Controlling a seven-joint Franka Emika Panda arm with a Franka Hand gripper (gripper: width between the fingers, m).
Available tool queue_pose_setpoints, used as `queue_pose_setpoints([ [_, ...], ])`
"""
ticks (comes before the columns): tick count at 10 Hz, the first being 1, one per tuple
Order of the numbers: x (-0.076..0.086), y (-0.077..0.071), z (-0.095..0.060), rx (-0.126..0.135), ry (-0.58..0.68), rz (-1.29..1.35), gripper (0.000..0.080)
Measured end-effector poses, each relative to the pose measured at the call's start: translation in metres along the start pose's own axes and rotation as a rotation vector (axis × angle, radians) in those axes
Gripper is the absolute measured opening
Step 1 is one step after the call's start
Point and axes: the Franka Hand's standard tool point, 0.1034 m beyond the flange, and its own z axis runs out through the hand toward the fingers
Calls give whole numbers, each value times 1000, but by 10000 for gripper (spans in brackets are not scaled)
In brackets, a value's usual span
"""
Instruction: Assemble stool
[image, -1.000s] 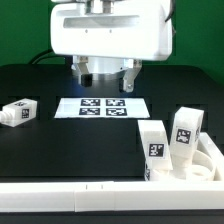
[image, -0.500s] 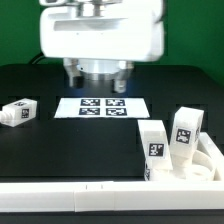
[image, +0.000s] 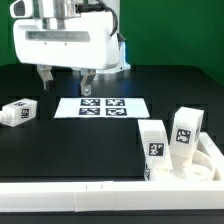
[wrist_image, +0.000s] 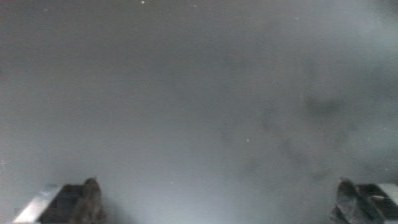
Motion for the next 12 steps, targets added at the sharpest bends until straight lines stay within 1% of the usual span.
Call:
queue_pose_setpoints([
  [2,-1,3,1,-3,-3,2,649],
  [3,-8,25,8,0,-65,10,649],
  [4,-12,49,12,-5,-121,23,649],
  [5,-14,68,14,-13,-144,44,649],
  [6,-13,63,14,-12,-138,53,649],
  [7,-14,61,14,-12,-139,47,649],
  [9,-15,64,16,-16,-142,50,649],
  [10,-20,77,25,-39,-158,30,649],
  [11,-22,94,30,-50,-180,0,649],
  [12,-19,118,32,-58,-185,-17,649],
])
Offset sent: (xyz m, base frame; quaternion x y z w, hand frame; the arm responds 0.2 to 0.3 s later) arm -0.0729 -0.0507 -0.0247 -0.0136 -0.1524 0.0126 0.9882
